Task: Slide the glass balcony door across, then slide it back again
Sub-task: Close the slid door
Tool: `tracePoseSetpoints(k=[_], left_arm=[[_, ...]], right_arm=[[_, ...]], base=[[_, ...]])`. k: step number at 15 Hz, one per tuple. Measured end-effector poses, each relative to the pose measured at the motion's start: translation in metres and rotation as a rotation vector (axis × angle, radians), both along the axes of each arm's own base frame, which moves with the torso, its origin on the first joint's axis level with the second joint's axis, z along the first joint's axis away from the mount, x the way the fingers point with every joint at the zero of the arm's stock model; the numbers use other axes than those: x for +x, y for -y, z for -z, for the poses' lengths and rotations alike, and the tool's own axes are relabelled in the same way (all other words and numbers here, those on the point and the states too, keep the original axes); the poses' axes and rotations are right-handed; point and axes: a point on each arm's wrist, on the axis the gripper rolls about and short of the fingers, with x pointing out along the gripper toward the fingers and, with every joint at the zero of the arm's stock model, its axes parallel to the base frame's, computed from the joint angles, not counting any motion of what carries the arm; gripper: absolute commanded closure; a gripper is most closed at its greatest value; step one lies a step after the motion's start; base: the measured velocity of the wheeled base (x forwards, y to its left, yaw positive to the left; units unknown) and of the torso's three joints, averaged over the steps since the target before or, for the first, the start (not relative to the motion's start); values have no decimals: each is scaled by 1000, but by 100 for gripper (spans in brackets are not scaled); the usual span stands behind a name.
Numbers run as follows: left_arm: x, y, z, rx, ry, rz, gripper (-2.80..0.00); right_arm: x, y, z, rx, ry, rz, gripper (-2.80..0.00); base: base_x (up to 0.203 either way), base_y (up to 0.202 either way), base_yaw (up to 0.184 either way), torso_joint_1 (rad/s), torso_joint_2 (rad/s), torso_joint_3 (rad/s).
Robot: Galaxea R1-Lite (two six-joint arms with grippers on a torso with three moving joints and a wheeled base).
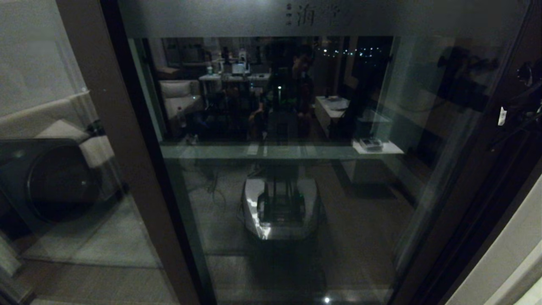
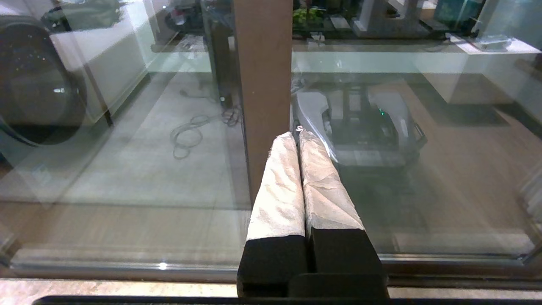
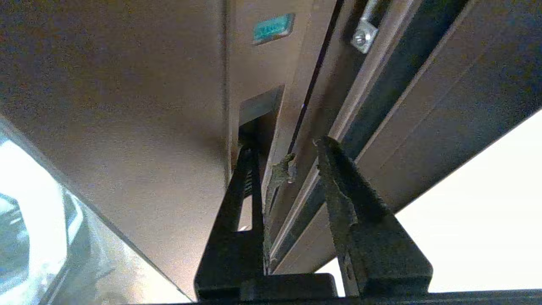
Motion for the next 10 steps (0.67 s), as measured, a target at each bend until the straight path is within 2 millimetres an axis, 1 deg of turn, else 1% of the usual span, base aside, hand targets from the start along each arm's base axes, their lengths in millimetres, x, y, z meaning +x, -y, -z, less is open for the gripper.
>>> tracePoseSetpoints(k=[10], left_arm=[[0,0,0,0,0,0,0]], right_arm=[[-3,8,-5,-25,23,26,0]], base=[[0,0,0,0,0,0]])
